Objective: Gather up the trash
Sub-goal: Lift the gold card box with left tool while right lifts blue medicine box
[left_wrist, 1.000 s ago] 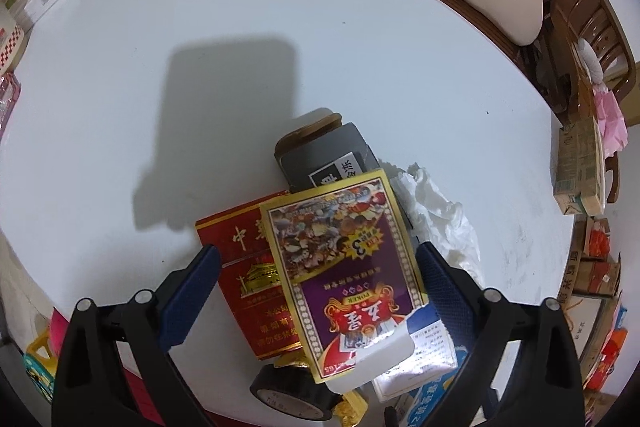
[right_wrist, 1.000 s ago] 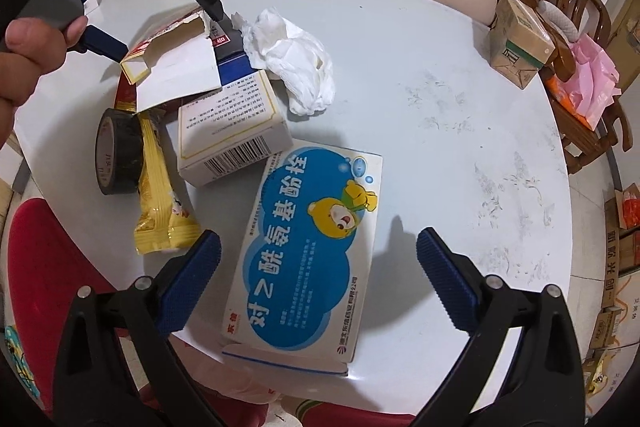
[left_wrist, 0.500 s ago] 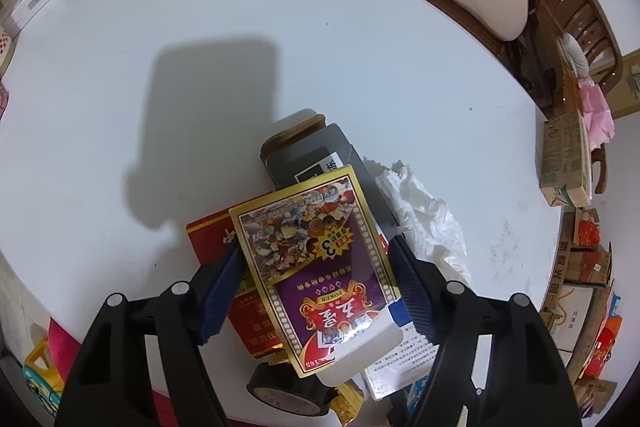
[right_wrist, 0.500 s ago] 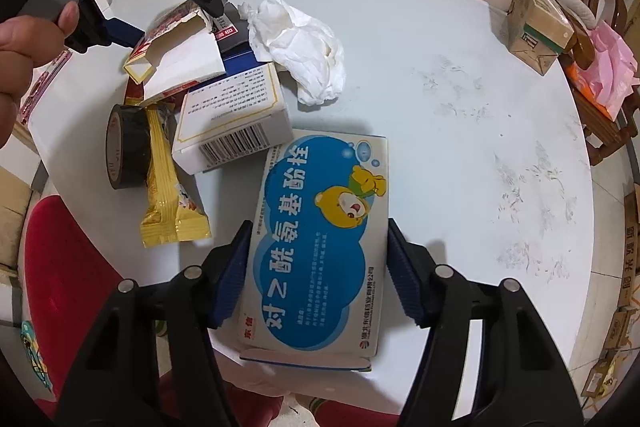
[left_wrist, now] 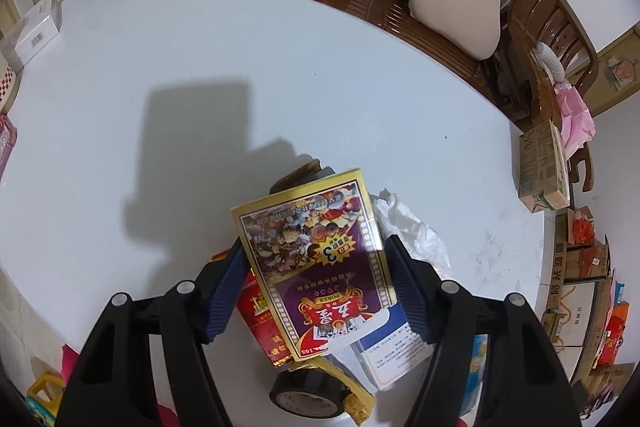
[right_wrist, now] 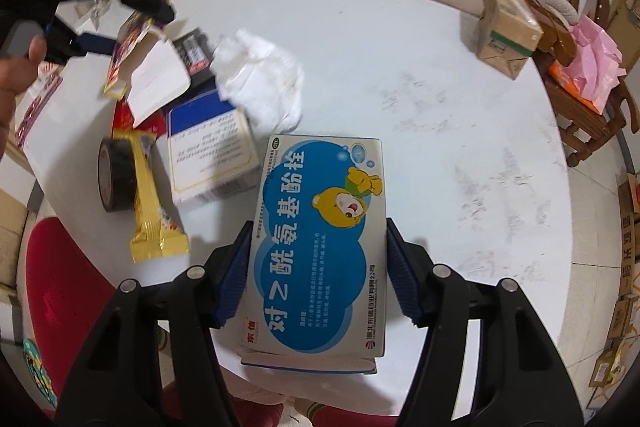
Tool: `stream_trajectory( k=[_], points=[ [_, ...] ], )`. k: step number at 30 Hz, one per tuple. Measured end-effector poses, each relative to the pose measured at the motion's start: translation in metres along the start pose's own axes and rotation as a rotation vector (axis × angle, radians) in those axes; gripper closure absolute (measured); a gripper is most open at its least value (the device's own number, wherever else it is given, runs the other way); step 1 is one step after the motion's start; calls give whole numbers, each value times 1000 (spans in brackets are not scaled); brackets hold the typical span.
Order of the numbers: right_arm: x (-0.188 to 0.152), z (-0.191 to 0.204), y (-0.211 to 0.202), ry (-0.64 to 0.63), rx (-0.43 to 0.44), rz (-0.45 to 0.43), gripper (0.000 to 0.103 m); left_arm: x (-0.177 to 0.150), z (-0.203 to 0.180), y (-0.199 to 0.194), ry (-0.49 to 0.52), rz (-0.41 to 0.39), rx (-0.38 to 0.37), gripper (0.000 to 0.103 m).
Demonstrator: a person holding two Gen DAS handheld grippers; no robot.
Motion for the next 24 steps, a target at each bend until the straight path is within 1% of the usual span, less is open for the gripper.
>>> stream_trajectory(
  k=[6,11,16,19,24],
  points=[
    [10,-23,-20,76,7,-62,42,-2,-1,-15,30,-41,-12,37],
    [18,-34,-53,105,-9,-136,42,-13,-8,-47,93,-129,8,37],
    [17,-28,-91,92,-19,-203,42,-39,-19,-86,185,-211,15,37],
    [20,-21,-112,73,-26,-243,42,-54,-24,-104,225,-245,13,37],
    [10,1,-152,37,-31,-311,42,-88,-26,-135,281,-301,12,37]
  ],
)
Point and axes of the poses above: each gripper's, at about its wrist camera, not at the fingertips, and y roughly the way its jaws point, z to its left, x to its top, the point moved 3 cm from there along y, roughly the way its jaws point, and after that the axes turned 9 degrees about z, right-handed, at the moved point
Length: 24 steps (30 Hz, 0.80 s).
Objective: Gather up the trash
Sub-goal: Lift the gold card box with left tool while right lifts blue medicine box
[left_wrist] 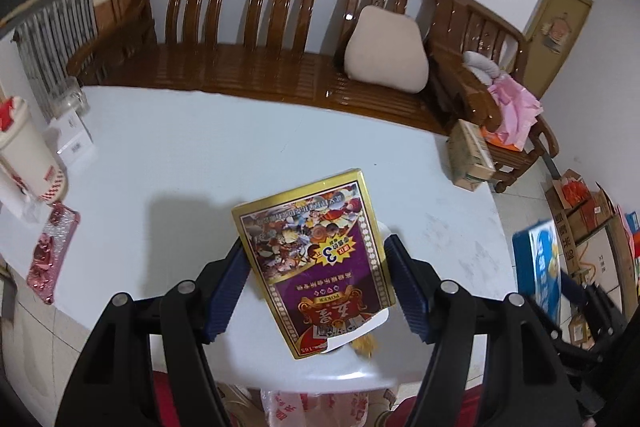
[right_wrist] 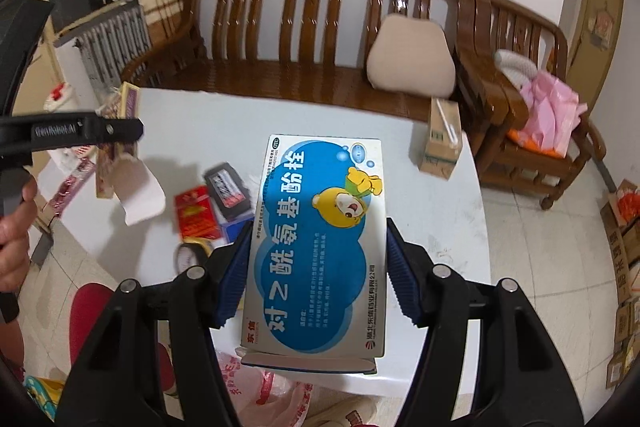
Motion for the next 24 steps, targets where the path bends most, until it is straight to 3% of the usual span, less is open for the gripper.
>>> stream_trajectory(
  k=[9,24],
  points=[
    [-24,34,-60,-41,-11,-76,42,-59,-11,-44,83,-36,4,37],
    [-88,77,-90,-83,6,-66,42,-135,-11,-51,143,-17,-5,37]
  ],
)
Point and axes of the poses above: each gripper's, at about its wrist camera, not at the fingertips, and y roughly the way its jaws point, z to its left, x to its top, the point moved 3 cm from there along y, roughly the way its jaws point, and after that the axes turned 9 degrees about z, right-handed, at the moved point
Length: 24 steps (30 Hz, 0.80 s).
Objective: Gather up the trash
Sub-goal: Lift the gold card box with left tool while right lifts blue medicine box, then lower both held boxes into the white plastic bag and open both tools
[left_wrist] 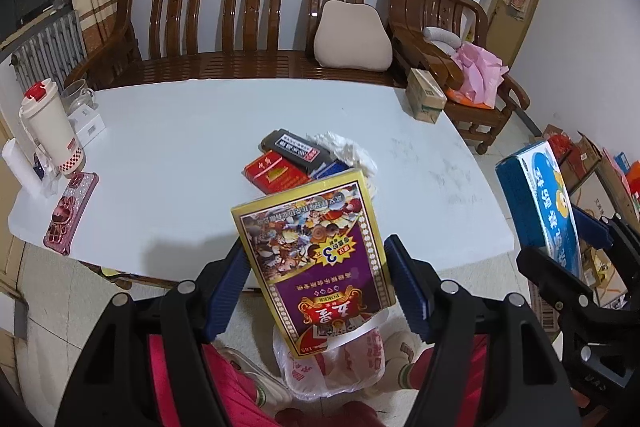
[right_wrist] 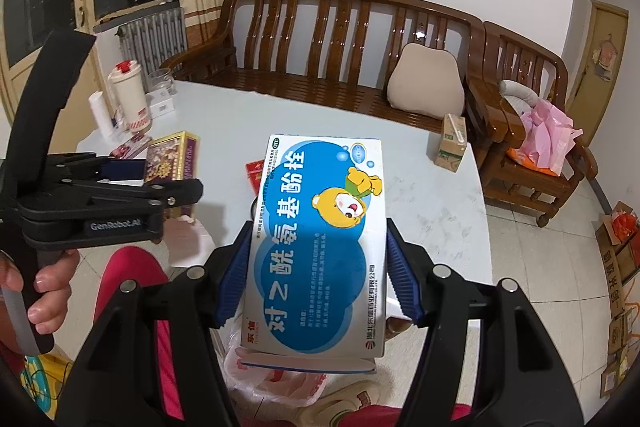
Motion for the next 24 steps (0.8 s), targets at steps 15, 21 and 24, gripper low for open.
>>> stream_trajectory(
  k=[15,21,24],
  points=[
    [-73,35,22,-1,60,105,42,-87,0,54,50,133,-4,37],
    [-101,44,39,5,60,153,42,-117,0,83,27,194,-25,37],
    [-112,46,53,9,58,186,42,-126,1,96,14,216,-33,37]
  ],
)
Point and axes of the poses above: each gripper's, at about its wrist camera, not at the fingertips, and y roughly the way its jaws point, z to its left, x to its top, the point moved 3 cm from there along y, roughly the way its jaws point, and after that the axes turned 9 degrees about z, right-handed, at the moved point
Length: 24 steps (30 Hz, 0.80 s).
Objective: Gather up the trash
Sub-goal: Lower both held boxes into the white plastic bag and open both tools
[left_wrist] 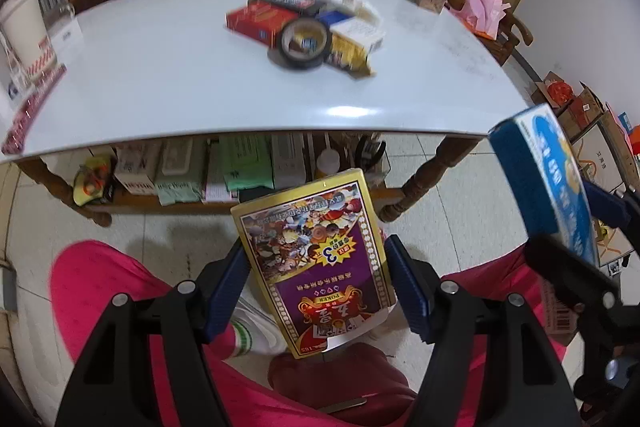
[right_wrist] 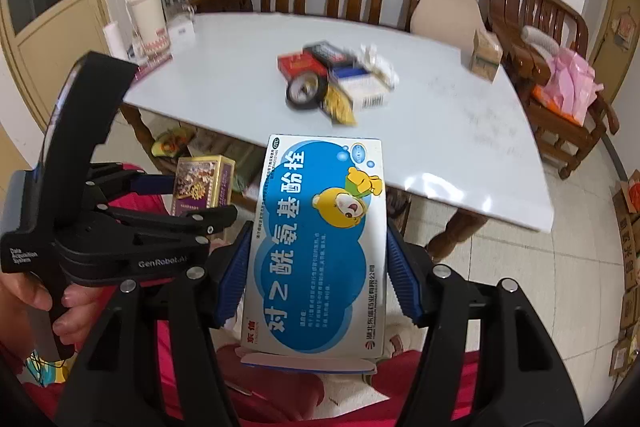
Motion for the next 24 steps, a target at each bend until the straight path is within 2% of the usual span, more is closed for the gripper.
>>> stream_trajectory(
  k=[7,15,24],
  points=[
    [-14,-5,36,32,25,71,42,-10,1,41,1,74,11,37],
    [-24,-16,76,62,15,139,42,-7,-1,81,26,131,30,37],
    [-42,-29,140,101,26,262,42,0,10,145,3,253,46,37]
  ],
)
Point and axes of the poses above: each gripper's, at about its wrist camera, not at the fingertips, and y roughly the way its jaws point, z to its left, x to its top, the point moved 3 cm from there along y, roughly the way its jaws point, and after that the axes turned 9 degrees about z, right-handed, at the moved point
